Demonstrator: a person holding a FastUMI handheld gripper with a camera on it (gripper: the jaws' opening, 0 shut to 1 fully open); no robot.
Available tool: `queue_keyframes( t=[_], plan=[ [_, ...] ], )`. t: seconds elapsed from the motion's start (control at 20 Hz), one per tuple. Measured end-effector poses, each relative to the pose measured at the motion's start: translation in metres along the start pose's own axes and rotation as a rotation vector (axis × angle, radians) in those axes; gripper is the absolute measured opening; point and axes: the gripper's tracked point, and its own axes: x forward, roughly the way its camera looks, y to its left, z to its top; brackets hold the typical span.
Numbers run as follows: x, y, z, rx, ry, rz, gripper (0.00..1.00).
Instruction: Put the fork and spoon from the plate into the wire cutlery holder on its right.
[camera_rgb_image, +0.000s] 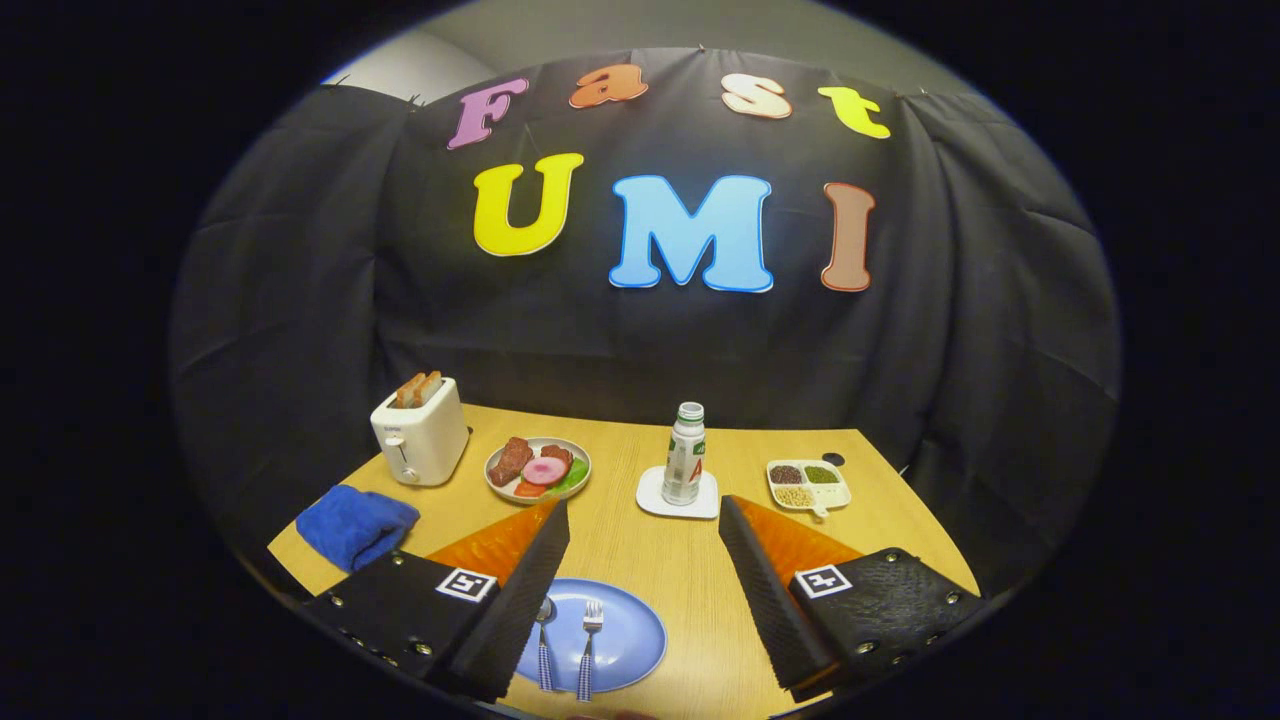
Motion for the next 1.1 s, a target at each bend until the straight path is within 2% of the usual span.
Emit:
queue_keyframes(
  t=[0.65,1.1],
  plan=[
    [0.018,0.022,-0.074,-0.076,0.273,0.069,0.93],
    [0.021,0.028,-0.140,-0.151,0.517,0.110,0.93]
  ],
)
